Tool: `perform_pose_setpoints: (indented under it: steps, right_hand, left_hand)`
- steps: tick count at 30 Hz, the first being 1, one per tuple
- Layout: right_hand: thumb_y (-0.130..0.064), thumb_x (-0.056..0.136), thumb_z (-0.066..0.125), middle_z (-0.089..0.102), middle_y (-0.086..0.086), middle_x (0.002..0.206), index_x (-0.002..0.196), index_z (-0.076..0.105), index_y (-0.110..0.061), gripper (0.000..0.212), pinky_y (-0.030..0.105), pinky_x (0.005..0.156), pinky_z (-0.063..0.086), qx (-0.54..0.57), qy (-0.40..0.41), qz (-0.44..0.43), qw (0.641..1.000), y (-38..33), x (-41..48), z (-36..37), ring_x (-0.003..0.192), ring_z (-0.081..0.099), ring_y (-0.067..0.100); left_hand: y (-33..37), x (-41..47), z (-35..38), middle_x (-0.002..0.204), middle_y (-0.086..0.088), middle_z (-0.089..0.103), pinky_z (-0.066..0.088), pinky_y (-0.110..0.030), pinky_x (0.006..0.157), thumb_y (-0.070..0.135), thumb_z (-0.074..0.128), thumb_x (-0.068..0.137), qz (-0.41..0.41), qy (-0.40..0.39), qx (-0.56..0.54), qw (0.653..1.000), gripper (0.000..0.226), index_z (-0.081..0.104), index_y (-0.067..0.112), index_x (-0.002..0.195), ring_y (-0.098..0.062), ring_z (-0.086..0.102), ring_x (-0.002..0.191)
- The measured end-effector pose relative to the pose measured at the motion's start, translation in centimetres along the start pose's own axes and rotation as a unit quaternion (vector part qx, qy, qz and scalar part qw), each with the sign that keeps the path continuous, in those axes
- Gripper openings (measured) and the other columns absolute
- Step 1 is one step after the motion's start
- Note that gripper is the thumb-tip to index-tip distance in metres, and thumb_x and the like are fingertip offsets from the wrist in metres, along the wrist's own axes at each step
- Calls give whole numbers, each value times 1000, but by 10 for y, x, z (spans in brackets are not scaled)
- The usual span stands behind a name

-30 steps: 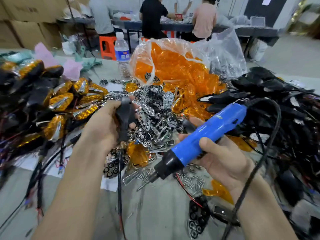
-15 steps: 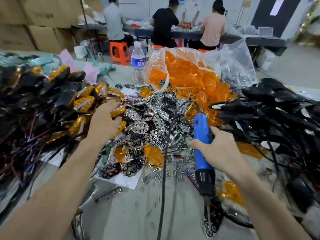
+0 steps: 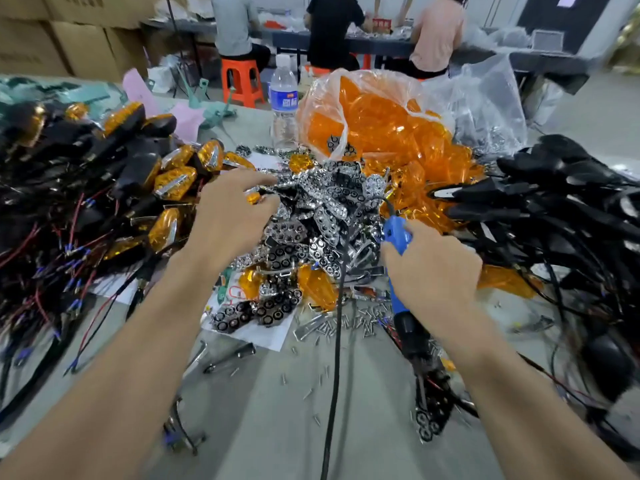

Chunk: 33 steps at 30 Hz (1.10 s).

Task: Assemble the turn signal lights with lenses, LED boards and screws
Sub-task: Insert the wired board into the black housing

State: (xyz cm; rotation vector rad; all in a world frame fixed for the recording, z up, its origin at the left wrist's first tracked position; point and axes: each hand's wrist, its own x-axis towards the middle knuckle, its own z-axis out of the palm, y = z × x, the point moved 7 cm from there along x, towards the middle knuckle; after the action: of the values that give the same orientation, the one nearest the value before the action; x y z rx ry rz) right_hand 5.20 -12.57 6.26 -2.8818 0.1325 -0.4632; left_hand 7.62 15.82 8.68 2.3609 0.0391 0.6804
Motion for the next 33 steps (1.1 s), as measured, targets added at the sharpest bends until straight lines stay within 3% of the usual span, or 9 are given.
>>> perform_pose_setpoints:
  steps: [4, 6, 9, 13, 16, 22, 27, 30, 33]
  right_hand:
    - [-43, 93, 59, 70, -1, 86, 111, 72, -27, 27, 37, 81, 45, 182, -36, -223, 957, -70, -51, -13, 92, 60, 25]
    - [-45, 90, 54, 70, 0, 103, 113, 71, -21, 38, 42, 95, 44, 170, -88, -316, 929, -95, -82, 0, 109, 54, 25]
    - [-44, 95, 57, 52, 4, 148, 144, 52, -19, 55, 45, 120, 28, 88, -186, -360, 910, -105, -103, 36, 143, 34, 26]
    - [-39, 101, 52, 38, 4, 156, 154, 35, -20, 59, 45, 127, 8, 17, -207, -359, 910, -106, -107, 61, 151, 20, 26]
    - [-41, 102, 51, 38, 3, 159, 156, 36, -18, 60, 45, 127, -1, 69, -186, -374, 906, -122, -116, 58, 153, 19, 25]
    - [-45, 102, 54, 47, -1, 155, 148, 46, -21, 53, 45, 118, 25, 84, -206, -423, 879, -160, -142, 66, 150, 25, 23]
    - [-20, 94, 60, 66, -4, 122, 118, 61, -27, 25, 38, 95, 37, 31, -144, -388, 910, -150, -103, 60, 128, 50, 21]
    - [-11, 91, 59, 66, 2, 118, 115, 64, -22, 27, 39, 95, 39, 38, -138, -321, 936, -124, -82, 56, 126, 52, 24]
    - [-8, 89, 58, 65, 4, 113, 116, 66, -20, 31, 36, 82, 39, 10, -125, -296, 947, -105, -70, 52, 115, 58, 28]
  left_hand:
    - [27, -16, -5, 113, 29, 62, 31, 3, 85, 26, 69, 94, 8, -57, -35, 998, 26, 76, 40, 115, 26, 53, 94]
    - [31, -31, -14, 106, 34, 65, 48, -16, 92, 19, 69, 95, 22, -132, -19, 991, 29, 77, 42, 111, 14, 63, 96]
    - [14, -69, -30, 117, 25, 70, 60, -23, 66, 8, 68, 93, 35, -222, -13, 974, 42, 78, 48, 103, 1, 67, 64]
    - [-32, -134, -46, 125, 26, 71, 44, -46, 116, 10, 70, 81, -40, -210, -76, 974, 45, 79, 46, 105, 1, 61, 127]
    - [-58, -174, -66, 137, 26, 64, 35, -52, 121, 21, 68, 77, -62, -140, -88, 984, 49, 75, 46, 119, -1, 48, 141]
    - [-73, -201, -41, 171, 11, 18, 11, -40, 130, 58, 27, 105, -73, -166, 121, 976, 58, 36, 36, 159, -6, 6, 159]
    - [-37, -173, 8, 165, -9, 34, 6, -20, 122, 23, 48, 105, -50, -152, 99, 982, 53, 40, 5, 155, -16, 19, 154]
    - [-10, -151, 43, 147, -17, 47, 15, -31, 122, 16, 52, 99, -51, -147, 61, 986, 44, 48, -1, 140, -29, 31, 146]
    - [7, -131, 75, 159, -15, 37, 15, -36, 126, 20, 69, 90, -23, -176, 83, 981, 79, 29, 1, 156, -34, 25, 153]
